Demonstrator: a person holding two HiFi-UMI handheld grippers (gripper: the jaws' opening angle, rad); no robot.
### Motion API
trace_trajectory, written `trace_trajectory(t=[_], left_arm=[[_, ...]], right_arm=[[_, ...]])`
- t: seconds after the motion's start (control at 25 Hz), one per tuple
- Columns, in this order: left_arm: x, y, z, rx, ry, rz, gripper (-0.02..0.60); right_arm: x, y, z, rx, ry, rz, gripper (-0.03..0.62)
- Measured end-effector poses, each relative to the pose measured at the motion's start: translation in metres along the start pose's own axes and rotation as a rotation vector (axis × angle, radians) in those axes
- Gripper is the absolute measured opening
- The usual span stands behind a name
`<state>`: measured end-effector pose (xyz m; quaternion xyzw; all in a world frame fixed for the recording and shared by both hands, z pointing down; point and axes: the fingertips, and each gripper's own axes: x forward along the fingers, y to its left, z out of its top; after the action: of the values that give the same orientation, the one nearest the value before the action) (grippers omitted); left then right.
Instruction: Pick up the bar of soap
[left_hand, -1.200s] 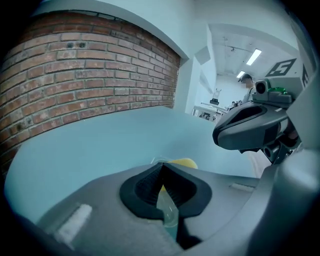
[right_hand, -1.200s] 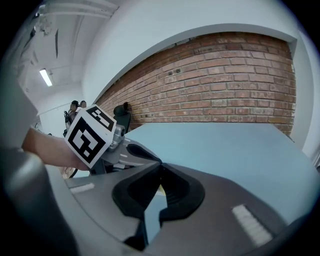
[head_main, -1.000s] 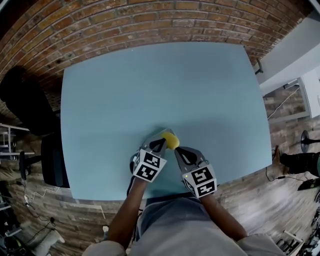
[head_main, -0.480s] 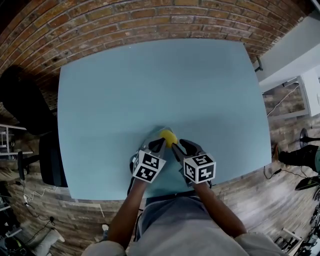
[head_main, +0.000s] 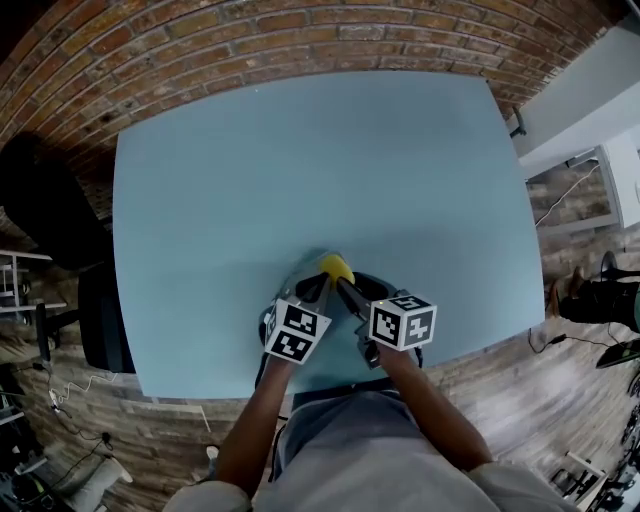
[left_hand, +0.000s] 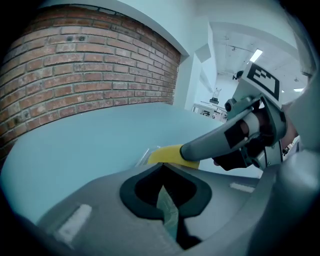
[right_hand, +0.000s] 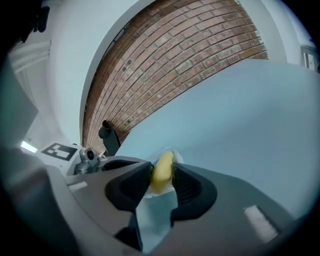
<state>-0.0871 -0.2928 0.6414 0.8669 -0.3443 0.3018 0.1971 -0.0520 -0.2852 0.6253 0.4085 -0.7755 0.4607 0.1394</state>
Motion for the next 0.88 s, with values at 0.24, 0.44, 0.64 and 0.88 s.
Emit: trace_trajectory(t=[0.24, 0.44, 0.64, 0.88], left_arm=[[-0.001, 0.001, -0.006, -0.027, -0.003, 0.01, 0.002], [0.0, 0.002, -0.007, -0.02, 0.009, 0.011, 0.002], [0.0, 0.003, -0.007, -0.01, 0.001, 0.021, 0.002], [0.001, 0.0, -0.007, -0.022, -0.012, 0.017, 0.003]], right_arm=[[0.012, 0.006, -0.006, 0.011, 0.047, 0.036, 0.138], [0.015, 0.005, -0.007, 0.012, 0.051, 0.051, 0.13], [0.016, 0.007, -0.006, 0.018, 0.025, 0.087, 0.126], [0.014, 0.005, -0.006, 0.042, 0.029, 0.109, 0.123]])
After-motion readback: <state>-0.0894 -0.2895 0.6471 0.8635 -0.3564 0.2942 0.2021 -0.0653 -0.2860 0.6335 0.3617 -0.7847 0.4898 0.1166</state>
